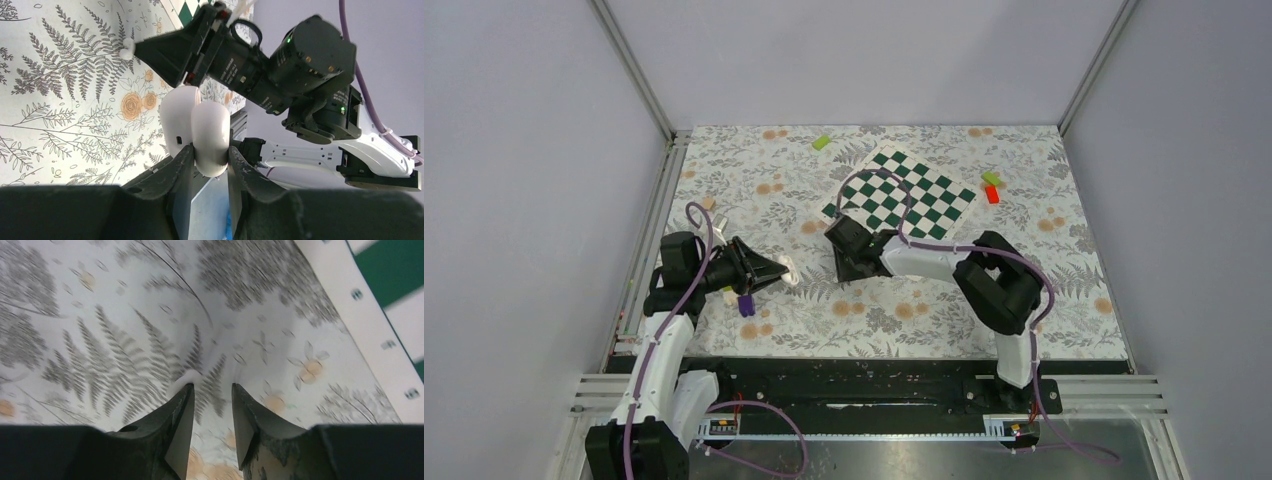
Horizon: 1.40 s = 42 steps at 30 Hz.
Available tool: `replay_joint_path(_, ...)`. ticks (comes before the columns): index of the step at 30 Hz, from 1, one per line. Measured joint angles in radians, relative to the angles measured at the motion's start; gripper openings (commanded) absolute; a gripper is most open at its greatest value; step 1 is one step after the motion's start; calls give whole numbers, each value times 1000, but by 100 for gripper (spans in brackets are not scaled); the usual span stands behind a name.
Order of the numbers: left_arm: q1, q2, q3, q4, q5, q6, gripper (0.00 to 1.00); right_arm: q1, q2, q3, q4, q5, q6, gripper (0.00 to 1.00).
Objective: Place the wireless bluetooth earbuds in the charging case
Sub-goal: Pick up the right earbud from the center of the board.
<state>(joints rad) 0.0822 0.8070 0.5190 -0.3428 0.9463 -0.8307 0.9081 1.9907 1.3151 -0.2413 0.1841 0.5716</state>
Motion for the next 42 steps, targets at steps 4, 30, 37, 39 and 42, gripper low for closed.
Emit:
replay_joint_path(4,0,0,0,0,5,-1,0,0,-111,-156,6,15,2,39)
replay_joint_path(30,-31,-29,0,-47,-2,66,0,0,-346,-317,19,-24,95,51)
replay_joint_path(37,-177,15,34,-135,-1,172,0,-1,-185,-222,53,-52,114,51)
replay_joint_path(39,-182,14,39,-148,-1,186,0,-1,-162,-212,52,-55,118,51)
replay_joint_path(42,-182,14,50,-164,-2,199,0,-1,-134,-188,52,-54,124,51)
